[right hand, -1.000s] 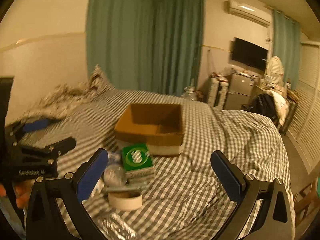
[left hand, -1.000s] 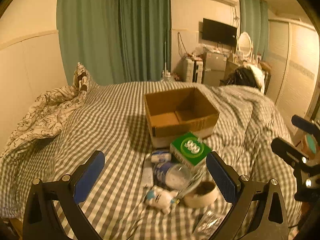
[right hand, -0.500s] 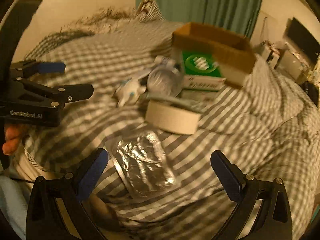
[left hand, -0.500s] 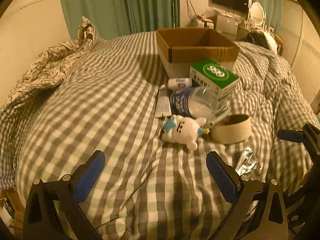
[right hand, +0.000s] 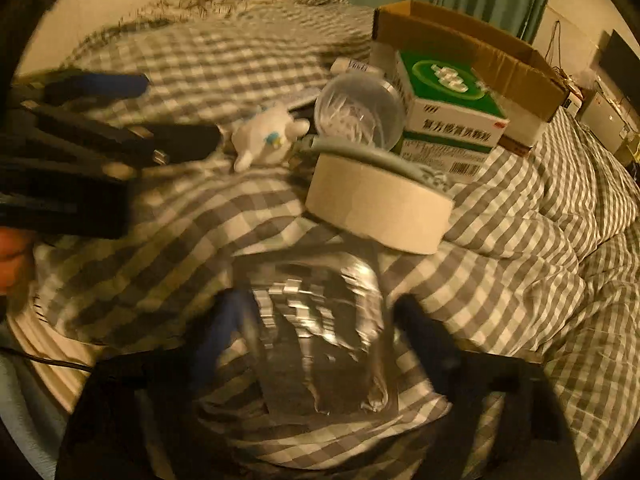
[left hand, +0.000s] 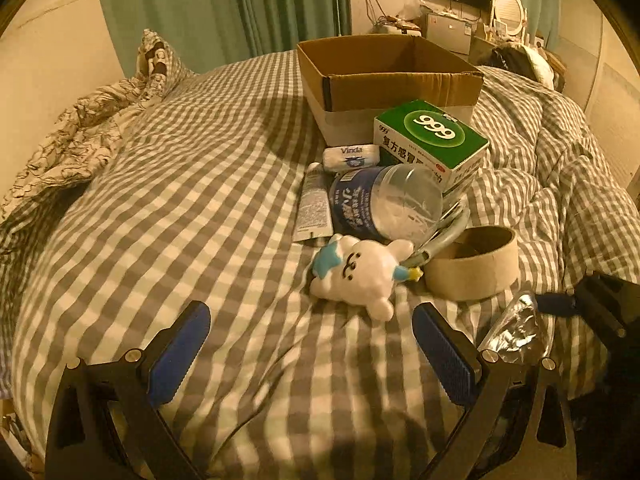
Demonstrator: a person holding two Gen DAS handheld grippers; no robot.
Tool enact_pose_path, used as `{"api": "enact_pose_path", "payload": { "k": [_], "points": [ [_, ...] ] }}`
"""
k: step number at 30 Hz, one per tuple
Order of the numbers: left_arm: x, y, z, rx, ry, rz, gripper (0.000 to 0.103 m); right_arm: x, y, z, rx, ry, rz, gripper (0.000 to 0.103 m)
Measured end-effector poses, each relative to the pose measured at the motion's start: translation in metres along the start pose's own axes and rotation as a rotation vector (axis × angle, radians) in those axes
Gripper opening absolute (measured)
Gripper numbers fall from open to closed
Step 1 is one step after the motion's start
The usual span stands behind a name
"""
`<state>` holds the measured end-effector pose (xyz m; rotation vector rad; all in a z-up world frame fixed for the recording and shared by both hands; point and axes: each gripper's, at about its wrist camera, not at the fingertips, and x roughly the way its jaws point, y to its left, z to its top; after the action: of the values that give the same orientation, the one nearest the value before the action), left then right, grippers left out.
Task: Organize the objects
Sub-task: 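Grasp the foil blister pack with the right tool while the left tool grasps the white plush toy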
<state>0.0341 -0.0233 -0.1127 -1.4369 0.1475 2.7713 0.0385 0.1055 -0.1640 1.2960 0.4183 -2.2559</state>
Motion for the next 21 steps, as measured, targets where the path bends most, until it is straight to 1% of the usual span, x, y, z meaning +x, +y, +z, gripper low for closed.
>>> {"api": "enact_pose_path", "payload": {
  "k": [2,5,7,9,12,15,16,18,20,21],
  "points": [
    [0.007,-0.002,0.004,-0.006,0.015,-0.010,0.103,-0.009,-0.005,0.000,0.029,-0.026,0.012,0.070],
    [0.023,-0.004,0.010,-0.016,0.059,0.011,0.103,-0.028,-0.018,-0.002,0.064,-0.075,-0.006,0.070],
    [0.035,-0.008,0.014,-0.007,0.098,0.036,0.103,-0.039,-0.029,0.002,0.093,-0.108,-0.004,0.070],
    [0.048,-0.013,0.017,0.015,0.131,0.066,0.103,-0.043,-0.036,0.006,0.113,-0.122,0.004,0.070],
    [0.066,-0.021,0.017,0.037,0.153,0.130,0.101,-0.047,-0.044,0.008,0.127,-0.129,-0.006,0.070],
    [0.075,-0.031,0.020,0.060,0.149,0.142,0.096,-0.040,-0.053,0.008,0.151,-0.125,-0.004,0.070],
    [0.076,-0.033,0.021,0.069,0.146,0.141,0.093,-0.036,-0.052,0.008,0.161,-0.124,0.000,0.070],
    [0.079,-0.035,0.024,0.074,0.149,0.118,0.083,-0.031,-0.058,0.006,0.176,-0.120,0.006,0.070],
    [0.082,-0.033,0.024,0.070,0.161,0.099,0.058,-0.030,-0.060,0.006,0.182,-0.121,0.010,0.070],
    [0.084,-0.032,0.022,0.074,0.173,0.090,0.057,-0.031,-0.061,0.005,0.186,-0.122,0.011,0.070]
  ]
}}
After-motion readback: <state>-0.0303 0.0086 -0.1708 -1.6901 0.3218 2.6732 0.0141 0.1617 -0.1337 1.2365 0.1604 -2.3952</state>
